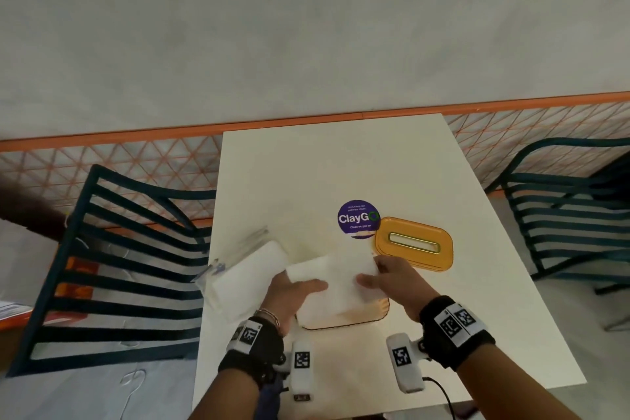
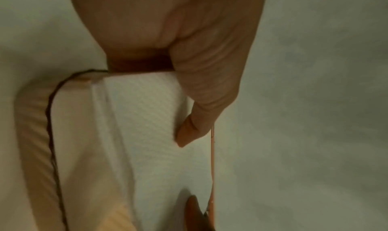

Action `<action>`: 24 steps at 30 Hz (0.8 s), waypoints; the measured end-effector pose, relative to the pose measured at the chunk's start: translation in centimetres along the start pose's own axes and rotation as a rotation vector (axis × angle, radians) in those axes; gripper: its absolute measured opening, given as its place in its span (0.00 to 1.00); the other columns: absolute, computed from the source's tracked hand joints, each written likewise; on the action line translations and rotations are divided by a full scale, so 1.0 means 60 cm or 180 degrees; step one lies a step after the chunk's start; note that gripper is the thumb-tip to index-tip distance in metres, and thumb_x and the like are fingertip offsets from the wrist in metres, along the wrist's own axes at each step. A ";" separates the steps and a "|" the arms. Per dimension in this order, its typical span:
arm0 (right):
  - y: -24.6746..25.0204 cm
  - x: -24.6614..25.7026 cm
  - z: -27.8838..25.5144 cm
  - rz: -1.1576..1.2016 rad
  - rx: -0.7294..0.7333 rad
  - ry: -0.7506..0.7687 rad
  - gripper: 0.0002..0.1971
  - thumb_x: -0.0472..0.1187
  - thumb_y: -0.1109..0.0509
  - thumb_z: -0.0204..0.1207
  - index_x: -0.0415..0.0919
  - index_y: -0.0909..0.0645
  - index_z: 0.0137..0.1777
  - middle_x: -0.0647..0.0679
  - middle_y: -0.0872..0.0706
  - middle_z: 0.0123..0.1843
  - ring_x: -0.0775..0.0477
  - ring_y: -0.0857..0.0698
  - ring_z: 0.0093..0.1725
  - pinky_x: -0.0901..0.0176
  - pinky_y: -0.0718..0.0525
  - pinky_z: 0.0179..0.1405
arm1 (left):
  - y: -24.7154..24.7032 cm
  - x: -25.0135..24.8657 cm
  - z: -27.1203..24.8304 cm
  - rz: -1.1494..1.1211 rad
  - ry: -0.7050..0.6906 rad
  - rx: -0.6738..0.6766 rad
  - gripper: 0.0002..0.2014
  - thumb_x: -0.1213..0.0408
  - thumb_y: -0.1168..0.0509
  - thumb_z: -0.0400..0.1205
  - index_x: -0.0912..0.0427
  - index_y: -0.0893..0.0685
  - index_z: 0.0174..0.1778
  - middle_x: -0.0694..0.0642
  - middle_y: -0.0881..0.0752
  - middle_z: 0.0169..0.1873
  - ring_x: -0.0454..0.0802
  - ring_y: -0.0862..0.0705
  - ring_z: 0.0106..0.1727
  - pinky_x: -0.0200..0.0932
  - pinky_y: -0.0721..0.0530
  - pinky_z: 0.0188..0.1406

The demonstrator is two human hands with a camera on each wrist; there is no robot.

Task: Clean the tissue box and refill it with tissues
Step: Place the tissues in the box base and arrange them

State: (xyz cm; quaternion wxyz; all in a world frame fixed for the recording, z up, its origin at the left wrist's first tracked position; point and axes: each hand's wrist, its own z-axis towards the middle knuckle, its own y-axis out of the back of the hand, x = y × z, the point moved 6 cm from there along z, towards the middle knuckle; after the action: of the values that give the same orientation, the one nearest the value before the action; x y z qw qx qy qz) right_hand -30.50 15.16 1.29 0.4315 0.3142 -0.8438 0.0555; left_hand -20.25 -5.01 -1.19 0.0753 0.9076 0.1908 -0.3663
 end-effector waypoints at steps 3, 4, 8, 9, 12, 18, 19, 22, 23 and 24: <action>0.019 -0.038 0.017 -0.0874 -0.0147 -0.0158 0.16 0.46 0.18 0.70 0.43 0.13 0.56 0.48 0.09 0.51 0.44 0.11 0.52 0.44 0.12 0.59 | -0.005 0.008 0.013 0.0550 0.0023 -0.0118 0.22 0.64 0.15 0.62 0.58 0.08 0.52 0.52 0.04 0.45 0.53 0.06 0.51 0.59 0.10 0.62; 0.020 -0.041 0.020 -0.1098 -0.0197 -0.0173 0.14 0.47 0.19 0.71 0.43 0.14 0.52 0.48 0.10 0.49 0.44 0.13 0.49 0.45 0.12 0.56 | -0.007 0.010 0.019 0.0709 -0.0034 -0.0210 0.26 0.59 0.15 0.59 0.57 0.09 0.53 0.51 0.04 0.47 0.52 0.06 0.52 0.58 0.10 0.62; 0.015 -0.031 0.022 -0.1993 -0.0398 -0.0078 0.11 0.45 0.26 0.77 0.42 0.24 0.39 0.49 0.19 0.41 0.47 0.23 0.41 0.63 0.29 0.34 | -0.024 0.008 0.021 0.1686 -0.0022 -0.0611 0.40 0.53 0.19 0.64 0.60 0.22 0.72 0.56 0.13 0.65 0.56 0.14 0.64 0.45 0.16 0.60; 0.012 -0.030 0.023 -0.2152 -0.0406 -0.0067 0.09 0.44 0.28 0.78 0.41 0.23 0.42 0.48 0.20 0.43 0.47 0.22 0.43 0.65 0.31 0.32 | -0.028 0.007 0.019 0.1875 0.0012 -0.0672 0.38 0.57 0.21 0.69 0.62 0.24 0.74 0.58 0.14 0.66 0.57 0.14 0.64 0.43 0.17 0.55; 0.001 -0.024 0.028 -0.2418 -0.0347 -0.0054 0.08 0.43 0.30 0.78 0.39 0.18 0.51 0.46 0.16 0.51 0.47 0.20 0.47 0.67 0.25 0.38 | -0.035 0.012 0.020 0.2241 0.0074 -0.0754 0.32 0.64 0.24 0.73 0.65 0.26 0.73 0.59 0.14 0.63 0.54 0.15 0.57 0.41 0.18 0.50; -0.020 -0.005 0.030 -0.3042 -0.0457 0.0005 0.13 0.37 0.31 0.80 0.36 0.19 0.64 0.41 0.14 0.62 0.42 0.12 0.59 0.57 0.13 0.58 | -0.046 0.011 0.013 0.2874 -0.0044 -0.0831 0.29 0.66 0.28 0.74 0.65 0.26 0.72 0.60 0.17 0.68 0.58 0.18 0.71 0.47 0.17 0.69; -0.023 -0.002 0.028 -0.3185 -0.0478 0.0041 0.13 0.37 0.31 0.80 0.36 0.19 0.64 0.41 0.14 0.62 0.42 0.12 0.59 0.57 0.13 0.58 | -0.049 0.011 0.011 0.2936 -0.0069 -0.0826 0.29 0.66 0.28 0.74 0.64 0.25 0.71 0.60 0.16 0.68 0.57 0.17 0.70 0.46 0.17 0.68; -0.029 0.010 0.014 -0.3428 -0.0579 0.0241 0.12 0.37 0.32 0.82 0.37 0.19 0.63 0.41 0.14 0.61 0.42 0.12 0.59 0.57 0.15 0.57 | -0.046 0.002 0.003 0.3251 -0.0242 -0.0906 0.24 0.62 0.29 0.75 0.60 0.21 0.68 0.58 0.13 0.64 0.57 0.15 0.67 0.46 0.16 0.64; -0.029 0.012 0.009 -0.3470 -0.0631 0.0317 0.11 0.38 0.33 0.82 0.37 0.20 0.63 0.41 0.14 0.61 0.42 0.13 0.58 0.58 0.15 0.56 | -0.043 -0.002 0.000 0.3435 -0.0378 -0.0985 0.23 0.62 0.30 0.77 0.58 0.20 0.69 0.57 0.13 0.65 0.56 0.15 0.68 0.46 0.17 0.65; -0.029 0.014 0.005 -0.3501 -0.0680 0.0401 0.11 0.38 0.33 0.83 0.38 0.20 0.63 0.41 0.15 0.60 0.42 0.13 0.58 0.58 0.16 0.56 | -0.040 -0.006 -0.002 0.3587 -0.0546 -0.1071 0.23 0.62 0.32 0.80 0.56 0.20 0.72 0.55 0.14 0.67 0.55 0.17 0.70 0.45 0.19 0.67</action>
State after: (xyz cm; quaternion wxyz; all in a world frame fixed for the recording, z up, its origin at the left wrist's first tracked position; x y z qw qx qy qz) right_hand -30.07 13.26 1.44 0.4758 0.6584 -0.5293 -0.2447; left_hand -21.39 -2.86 -0.88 0.4161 0.8118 -0.2717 -0.3066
